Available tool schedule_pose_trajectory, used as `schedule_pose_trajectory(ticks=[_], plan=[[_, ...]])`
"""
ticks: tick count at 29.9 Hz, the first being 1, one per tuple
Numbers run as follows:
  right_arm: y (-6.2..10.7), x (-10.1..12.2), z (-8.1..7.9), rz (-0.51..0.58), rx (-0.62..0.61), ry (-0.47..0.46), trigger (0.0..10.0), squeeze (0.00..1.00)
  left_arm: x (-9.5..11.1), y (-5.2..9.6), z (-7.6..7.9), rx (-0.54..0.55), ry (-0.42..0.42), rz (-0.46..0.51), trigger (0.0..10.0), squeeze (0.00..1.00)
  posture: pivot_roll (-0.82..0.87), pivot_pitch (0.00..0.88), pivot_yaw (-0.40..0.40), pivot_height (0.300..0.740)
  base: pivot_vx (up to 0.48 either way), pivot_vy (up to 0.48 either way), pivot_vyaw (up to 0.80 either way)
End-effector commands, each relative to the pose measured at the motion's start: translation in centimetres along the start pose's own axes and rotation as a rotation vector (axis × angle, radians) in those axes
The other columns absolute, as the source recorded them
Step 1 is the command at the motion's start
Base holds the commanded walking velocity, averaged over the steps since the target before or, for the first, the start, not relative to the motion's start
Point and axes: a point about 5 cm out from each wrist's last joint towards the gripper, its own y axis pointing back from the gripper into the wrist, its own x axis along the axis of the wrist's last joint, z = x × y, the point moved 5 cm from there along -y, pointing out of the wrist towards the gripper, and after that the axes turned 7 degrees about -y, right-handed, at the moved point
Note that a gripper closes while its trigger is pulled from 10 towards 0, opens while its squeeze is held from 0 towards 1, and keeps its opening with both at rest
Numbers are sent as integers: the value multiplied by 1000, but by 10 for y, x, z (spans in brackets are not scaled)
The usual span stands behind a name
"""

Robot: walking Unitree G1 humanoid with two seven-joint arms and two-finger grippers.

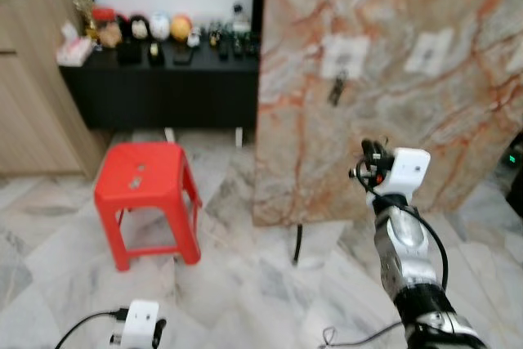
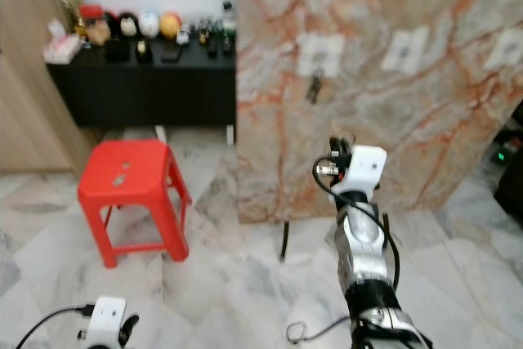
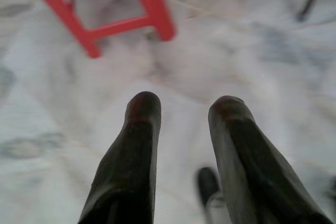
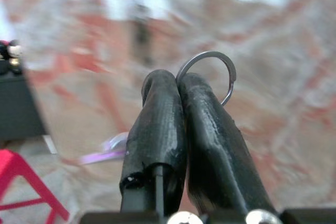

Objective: Hang keys on a hook

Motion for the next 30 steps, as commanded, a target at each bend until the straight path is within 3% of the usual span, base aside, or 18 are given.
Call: schedule_pose_trajectory(ticks=[1,30], plan=[[-4,9,2,32,-8,-1,10000,0,-5,1,5,-17,-5,-20,10000,0,-5,0,-55,740,0,-386,0],[-5,10,2,37,-6,21,10000,0,-25,7,11,-56,20,-115,10000,0,-10,0,-50,740,0,-12,0]])
